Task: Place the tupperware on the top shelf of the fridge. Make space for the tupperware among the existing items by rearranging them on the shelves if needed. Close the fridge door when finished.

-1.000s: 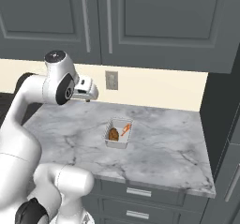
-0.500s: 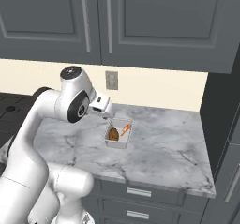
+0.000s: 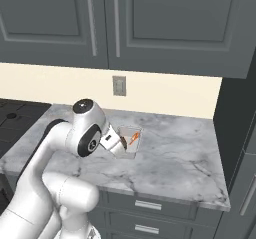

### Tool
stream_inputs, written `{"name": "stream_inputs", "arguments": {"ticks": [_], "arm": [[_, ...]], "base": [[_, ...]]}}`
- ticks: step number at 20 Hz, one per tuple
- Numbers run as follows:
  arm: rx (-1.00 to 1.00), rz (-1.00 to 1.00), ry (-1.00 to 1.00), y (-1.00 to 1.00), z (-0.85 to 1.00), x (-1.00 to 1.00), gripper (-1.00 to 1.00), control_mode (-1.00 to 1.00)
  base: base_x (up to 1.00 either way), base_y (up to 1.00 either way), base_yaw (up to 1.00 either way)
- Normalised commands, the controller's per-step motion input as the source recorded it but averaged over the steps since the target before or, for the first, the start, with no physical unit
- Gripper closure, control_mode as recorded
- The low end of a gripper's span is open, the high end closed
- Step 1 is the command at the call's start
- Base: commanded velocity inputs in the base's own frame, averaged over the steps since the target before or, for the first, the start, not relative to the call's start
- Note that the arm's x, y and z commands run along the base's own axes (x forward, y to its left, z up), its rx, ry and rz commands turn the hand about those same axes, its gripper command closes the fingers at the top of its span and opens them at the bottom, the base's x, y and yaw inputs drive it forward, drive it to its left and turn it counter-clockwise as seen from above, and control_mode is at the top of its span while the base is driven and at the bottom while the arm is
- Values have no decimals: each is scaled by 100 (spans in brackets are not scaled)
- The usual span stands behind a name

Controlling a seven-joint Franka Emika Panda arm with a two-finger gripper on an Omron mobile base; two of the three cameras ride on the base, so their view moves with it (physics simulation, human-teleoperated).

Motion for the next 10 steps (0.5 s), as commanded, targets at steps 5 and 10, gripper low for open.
{"name": "stream_inputs", "arguments": {"ticks": [5,10], "arm": [[31,-24,9,-37,-17,21,-100,-100],[15,0,10,-8,0,29,-100,-100]], "base": [[0,0,0],[0,0,0]]}}
